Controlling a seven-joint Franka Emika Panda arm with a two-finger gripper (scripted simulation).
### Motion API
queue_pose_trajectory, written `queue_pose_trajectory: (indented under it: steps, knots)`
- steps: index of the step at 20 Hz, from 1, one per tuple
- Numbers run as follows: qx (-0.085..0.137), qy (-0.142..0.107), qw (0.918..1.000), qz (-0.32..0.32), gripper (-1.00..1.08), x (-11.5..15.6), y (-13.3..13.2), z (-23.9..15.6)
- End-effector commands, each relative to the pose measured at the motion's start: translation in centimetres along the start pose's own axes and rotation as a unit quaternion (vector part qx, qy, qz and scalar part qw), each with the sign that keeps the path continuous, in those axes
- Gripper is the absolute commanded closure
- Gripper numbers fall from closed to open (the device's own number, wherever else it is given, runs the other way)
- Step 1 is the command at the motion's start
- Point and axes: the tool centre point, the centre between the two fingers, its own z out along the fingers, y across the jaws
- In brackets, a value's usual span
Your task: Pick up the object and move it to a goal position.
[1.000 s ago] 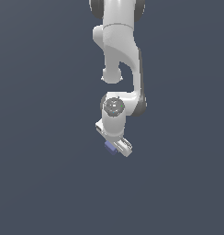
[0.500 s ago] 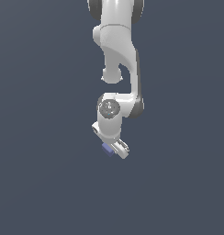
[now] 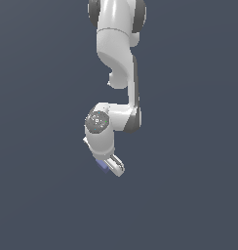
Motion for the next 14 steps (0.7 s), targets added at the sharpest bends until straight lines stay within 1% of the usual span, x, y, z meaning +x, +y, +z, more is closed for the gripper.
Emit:
queue_pose_trajectory:
  steps: [1,7,14]
  knots:
    - [0.000,0.000,1.0000,0.000,1.08,1.9,0.5,-0.3]
    - [0.000,0.000,1.0000,0.000,1.08,5.2,1.1,-0.7]
    - [0.000,0.000,1.0000,0.000,1.08,7.2,1.5,-1.0]
